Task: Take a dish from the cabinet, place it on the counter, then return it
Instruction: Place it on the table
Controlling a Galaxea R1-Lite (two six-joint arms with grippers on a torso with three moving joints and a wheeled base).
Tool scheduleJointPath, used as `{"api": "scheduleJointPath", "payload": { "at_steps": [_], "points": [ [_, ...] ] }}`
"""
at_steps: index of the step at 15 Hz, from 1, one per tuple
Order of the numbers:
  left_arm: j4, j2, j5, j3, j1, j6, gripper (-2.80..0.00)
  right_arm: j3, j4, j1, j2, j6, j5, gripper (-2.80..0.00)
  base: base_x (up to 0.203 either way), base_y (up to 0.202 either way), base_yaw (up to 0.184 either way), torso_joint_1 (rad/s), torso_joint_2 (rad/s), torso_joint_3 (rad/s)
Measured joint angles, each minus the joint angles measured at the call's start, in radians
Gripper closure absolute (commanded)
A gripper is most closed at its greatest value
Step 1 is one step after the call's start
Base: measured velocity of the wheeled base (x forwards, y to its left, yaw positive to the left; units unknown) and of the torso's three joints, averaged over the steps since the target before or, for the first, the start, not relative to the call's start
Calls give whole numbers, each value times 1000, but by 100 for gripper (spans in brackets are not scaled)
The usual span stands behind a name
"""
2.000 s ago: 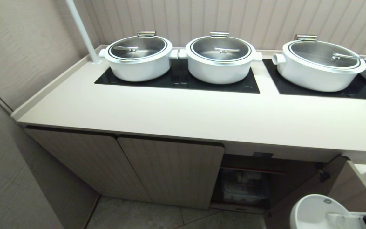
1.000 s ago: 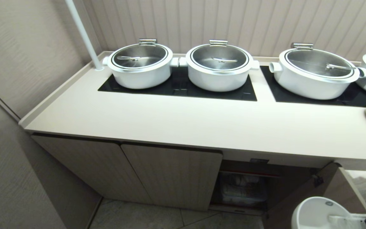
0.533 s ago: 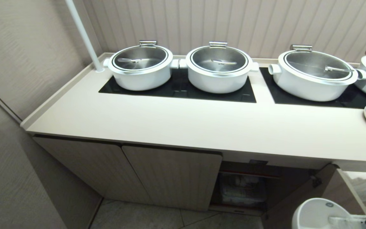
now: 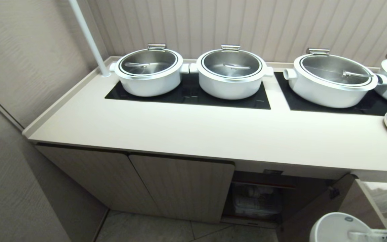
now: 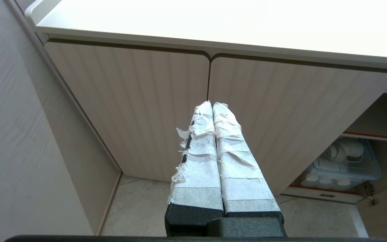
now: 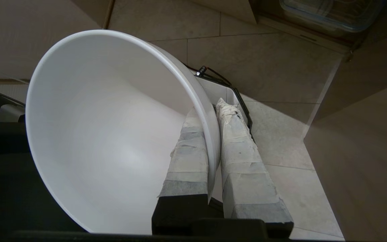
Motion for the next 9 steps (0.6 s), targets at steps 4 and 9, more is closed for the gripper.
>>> {"api": "scheduleJointPath", "payload": {
  "at_steps": [4,9],
  "points": [
    [0,0,0,0,0,0,0,-8,0,-1,3,4,0,0,0,0,0,0,0,0],
    [0,0,0,0,0,0,0,-26,1,-4,16,13,-6,0,0,0,0,0,0,0]
  ]
}}
